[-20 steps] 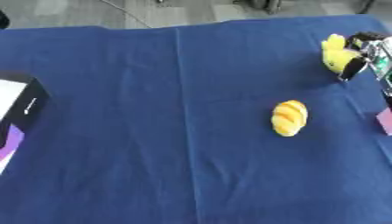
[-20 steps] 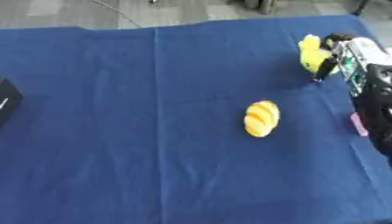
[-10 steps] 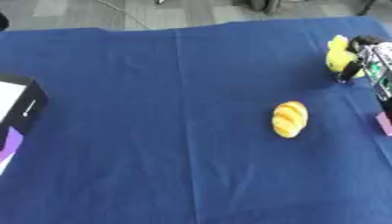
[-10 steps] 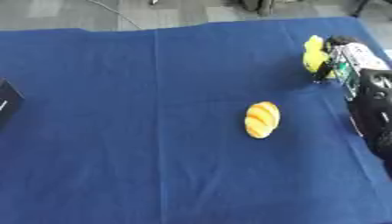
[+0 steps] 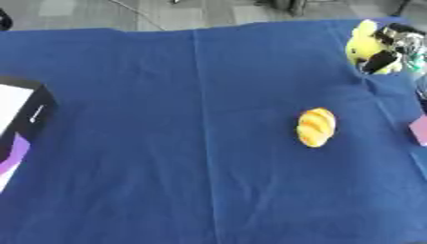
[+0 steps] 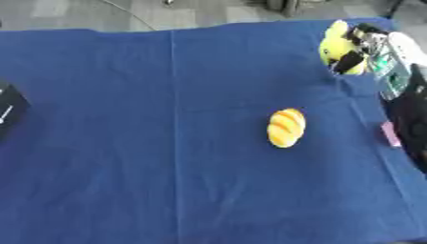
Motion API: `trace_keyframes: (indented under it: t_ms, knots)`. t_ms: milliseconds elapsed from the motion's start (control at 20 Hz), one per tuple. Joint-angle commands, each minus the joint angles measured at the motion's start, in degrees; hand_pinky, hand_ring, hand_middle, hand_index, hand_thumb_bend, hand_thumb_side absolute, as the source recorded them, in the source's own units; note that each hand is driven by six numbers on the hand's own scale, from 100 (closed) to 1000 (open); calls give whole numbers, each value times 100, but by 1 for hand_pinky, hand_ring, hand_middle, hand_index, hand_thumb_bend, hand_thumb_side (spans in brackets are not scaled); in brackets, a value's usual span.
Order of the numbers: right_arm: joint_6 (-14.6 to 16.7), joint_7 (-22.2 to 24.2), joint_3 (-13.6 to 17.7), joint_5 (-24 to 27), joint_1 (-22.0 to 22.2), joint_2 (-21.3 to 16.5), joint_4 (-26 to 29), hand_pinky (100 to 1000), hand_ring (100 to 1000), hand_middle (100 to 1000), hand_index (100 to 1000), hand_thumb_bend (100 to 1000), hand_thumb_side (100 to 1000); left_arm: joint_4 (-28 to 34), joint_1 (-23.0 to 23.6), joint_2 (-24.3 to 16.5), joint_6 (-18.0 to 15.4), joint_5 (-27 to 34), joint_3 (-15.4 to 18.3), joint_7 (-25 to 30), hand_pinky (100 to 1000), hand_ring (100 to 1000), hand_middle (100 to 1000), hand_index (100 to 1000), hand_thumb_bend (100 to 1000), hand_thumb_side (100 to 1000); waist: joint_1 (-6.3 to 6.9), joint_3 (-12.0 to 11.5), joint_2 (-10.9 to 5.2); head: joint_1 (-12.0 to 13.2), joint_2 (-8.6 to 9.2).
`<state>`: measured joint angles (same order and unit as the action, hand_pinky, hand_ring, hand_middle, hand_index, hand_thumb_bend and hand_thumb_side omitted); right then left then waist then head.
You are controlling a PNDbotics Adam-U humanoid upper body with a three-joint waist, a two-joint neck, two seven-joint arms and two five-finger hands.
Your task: Pick up the objects with one hand, pass them to the other hand, and then place them into the box on the other side of the table.
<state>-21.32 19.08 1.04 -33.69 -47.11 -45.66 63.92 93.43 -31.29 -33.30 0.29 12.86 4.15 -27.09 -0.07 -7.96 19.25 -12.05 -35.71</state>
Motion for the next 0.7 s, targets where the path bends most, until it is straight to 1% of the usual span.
trace_keyframes:
  t_ms: [50, 200, 250, 350, 450, 550, 700]
  knots:
    - [-179, -549, 79, 726, 102, -170, 625, 809, 622, 460, 644, 100, 100, 182, -70, -233, 14, -92, 17, 8, 843, 783, 801, 830, 590, 664, 22, 4, -187, 64, -42]
    - [-338, -1133, 40, 1521, 359, 25, 1179, 805, 608, 450, 644, 100, 100, 318, -103, -263, 50, -177, -12, 61, 842, 782, 799, 829, 597, 655, 42, -2, -212, 103, -56]
    - [-367, -1325, 30, 1753, 426, 132, 1345, 801, 597, 443, 647, 100, 100, 368, -117, -277, 65, -210, -27, 86, 839, 779, 790, 825, 601, 635, 51, -4, -221, 122, -65]
    - [-372, -1864, -14, 2222, 628, 452, 1776, 801, 592, 441, 649, 100, 100, 509, -158, -318, 136, -327, -80, 174, 835, 775, 781, 819, 602, 617, 64, -8, -240, 167, -81]
    - [-351, -2328, -143, 2562, 796, 704, 2133, 800, 588, 439, 650, 100, 100, 642, -217, -360, 258, -456, -138, 266, 833, 773, 776, 817, 601, 607, 68, -19, -259, 193, -109]
    - [-281, -2617, -319, 2785, 918, 902, 2434, 799, 583, 436, 649, 100, 100, 789, -278, -414, 386, -587, -203, 369, 832, 771, 772, 814, 598, 595, 64, -31, -276, 207, -137]
    - [-126, -2752, -617, 3053, 1100, 1108, 2851, 798, 580, 435, 650, 100, 100, 1050, -382, -523, 568, -734, -324, 562, 830, 767, 769, 813, 596, 591, 46, -55, -297, 237, -172]
